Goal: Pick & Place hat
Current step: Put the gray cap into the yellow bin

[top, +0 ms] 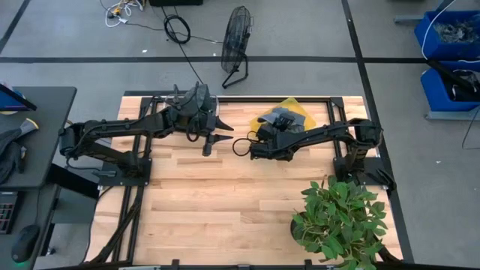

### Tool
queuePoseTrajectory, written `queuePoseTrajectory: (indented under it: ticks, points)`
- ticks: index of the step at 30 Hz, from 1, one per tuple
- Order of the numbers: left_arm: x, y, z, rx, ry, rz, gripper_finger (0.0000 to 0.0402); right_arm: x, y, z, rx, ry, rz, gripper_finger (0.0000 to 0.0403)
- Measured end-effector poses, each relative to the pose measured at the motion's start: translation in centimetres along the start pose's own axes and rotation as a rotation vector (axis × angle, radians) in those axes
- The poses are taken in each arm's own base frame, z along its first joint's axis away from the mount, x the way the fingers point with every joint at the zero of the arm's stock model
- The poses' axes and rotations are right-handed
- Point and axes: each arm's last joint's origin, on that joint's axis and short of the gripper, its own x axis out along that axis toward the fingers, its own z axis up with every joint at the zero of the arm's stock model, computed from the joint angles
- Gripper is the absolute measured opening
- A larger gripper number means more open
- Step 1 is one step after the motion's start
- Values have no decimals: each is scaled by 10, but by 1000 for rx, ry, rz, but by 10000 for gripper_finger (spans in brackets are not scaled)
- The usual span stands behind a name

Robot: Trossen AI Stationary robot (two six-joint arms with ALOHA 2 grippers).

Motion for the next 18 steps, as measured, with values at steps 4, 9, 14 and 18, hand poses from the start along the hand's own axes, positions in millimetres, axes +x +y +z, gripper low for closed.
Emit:
queuePoseTrajectory:
  ticks: [4, 9, 14, 18]
  points:
    - [0, -1, -2, -7, 21, -6, 133, 8, -3, 1, -11, 31, 30, 28]
    - [0, -2, -6, -17, 55, -16, 133, 13, -5, 1, 21, 52, 32, 46]
    - [0, -2, -6, -19, 60, -17, 133, 13, -4, -1, 7, 75, 97, 94]
    - [0, -2, -7, -20, 66, -19, 133, 10, 0, -4, -21, 106, 177, 135]
